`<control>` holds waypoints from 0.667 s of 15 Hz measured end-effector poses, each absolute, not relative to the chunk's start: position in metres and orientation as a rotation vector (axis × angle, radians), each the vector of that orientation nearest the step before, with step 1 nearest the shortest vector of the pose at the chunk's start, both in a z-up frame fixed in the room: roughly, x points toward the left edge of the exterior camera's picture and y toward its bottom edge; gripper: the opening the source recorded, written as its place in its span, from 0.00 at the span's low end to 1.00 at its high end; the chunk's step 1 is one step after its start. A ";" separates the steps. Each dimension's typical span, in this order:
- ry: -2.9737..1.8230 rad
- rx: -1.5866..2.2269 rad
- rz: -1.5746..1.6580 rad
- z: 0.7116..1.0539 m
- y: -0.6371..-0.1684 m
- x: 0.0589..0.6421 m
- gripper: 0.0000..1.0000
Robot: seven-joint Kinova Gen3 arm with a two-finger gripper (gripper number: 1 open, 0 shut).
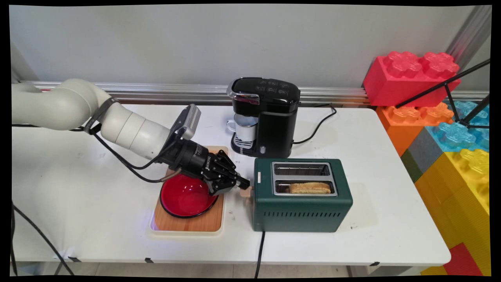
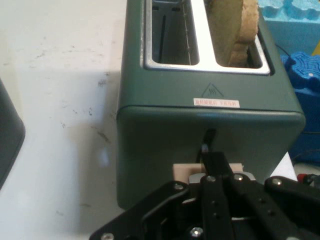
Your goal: Press the toaster switch
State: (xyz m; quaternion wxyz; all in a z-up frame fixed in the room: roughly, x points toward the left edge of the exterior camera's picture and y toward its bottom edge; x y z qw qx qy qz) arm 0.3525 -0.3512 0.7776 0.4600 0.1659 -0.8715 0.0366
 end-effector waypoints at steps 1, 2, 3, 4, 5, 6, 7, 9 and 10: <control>-2.148 0.409 0.089 0.776 -0.351 0.353 0.00; -2.149 0.409 0.088 0.774 -0.351 0.353 0.00; -2.151 0.410 0.087 0.772 -0.351 0.353 0.00; -2.153 0.410 0.086 0.771 -0.351 0.353 0.00; -2.155 0.410 0.085 0.769 -0.351 0.353 0.00; -2.156 0.410 0.084 0.767 -0.352 0.353 0.00; -2.158 0.411 0.082 0.765 -0.352 0.352 0.00; -2.159 0.412 0.081 0.762 -0.352 0.352 0.00; -2.161 0.413 0.081 0.760 -0.352 0.351 0.00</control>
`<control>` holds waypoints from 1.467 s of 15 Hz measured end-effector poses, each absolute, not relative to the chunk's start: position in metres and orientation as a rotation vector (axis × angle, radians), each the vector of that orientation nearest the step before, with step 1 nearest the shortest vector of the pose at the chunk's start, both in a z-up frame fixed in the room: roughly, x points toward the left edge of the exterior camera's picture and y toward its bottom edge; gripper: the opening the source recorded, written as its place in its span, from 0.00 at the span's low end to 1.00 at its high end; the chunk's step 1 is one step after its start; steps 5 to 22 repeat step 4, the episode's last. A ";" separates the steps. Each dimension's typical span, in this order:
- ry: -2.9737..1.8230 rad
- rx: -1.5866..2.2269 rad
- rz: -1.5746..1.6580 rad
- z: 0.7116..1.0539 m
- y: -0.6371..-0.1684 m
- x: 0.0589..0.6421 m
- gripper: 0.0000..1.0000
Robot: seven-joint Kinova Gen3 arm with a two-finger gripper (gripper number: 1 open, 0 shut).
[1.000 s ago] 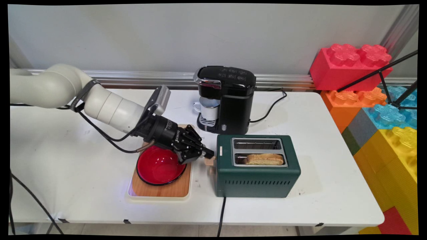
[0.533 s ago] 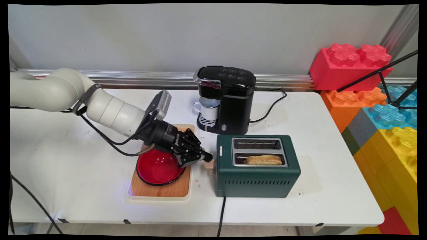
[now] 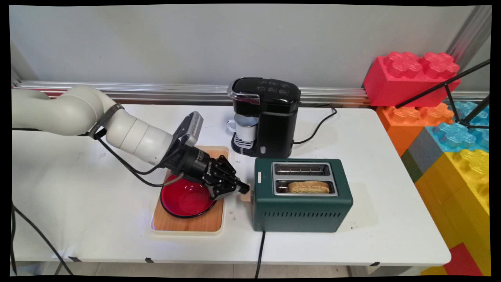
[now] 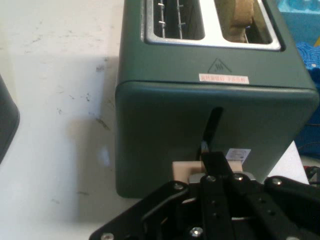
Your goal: Press the toaster switch
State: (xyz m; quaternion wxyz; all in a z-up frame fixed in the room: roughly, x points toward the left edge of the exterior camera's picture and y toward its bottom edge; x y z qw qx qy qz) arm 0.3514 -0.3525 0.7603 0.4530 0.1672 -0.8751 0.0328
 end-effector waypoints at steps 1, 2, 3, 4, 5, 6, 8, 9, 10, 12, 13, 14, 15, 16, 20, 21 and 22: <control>-2.162 0.413 0.080 0.759 -0.353 0.351 0.00; -2.163 0.414 0.080 0.757 -0.353 0.351 0.00; -2.165 0.415 0.079 0.756 -0.353 0.351 0.00; -2.166 0.415 0.079 0.755 -0.353 0.351 0.00; -2.166 0.415 0.079 0.755 -0.353 0.351 0.00; -2.166 0.415 0.079 0.755 -0.353 0.351 0.00; -2.166 0.415 0.079 0.755 -0.353 0.351 0.00; -2.166 0.415 0.079 0.755 -0.353 0.351 0.00; -2.166 0.415 0.079 0.755 -0.353 0.351 0.00; -2.166 0.415 0.079 0.755 -0.353 0.351 0.00; -2.166 0.415 0.079 0.755 -0.353 0.351 0.00; -2.166 0.415 0.079 0.755 -0.353 0.351 0.00; -2.166 0.415 0.079 0.755 -0.353 0.351 0.00; -2.166 0.415 0.079 0.755 -0.353 0.351 0.00; -2.166 0.415 0.079 0.755 -0.353 0.351 0.00; -2.166 0.415 0.079 0.755 -0.353 0.351 0.00; -2.166 0.415 0.079 0.755 -0.353 0.351 0.00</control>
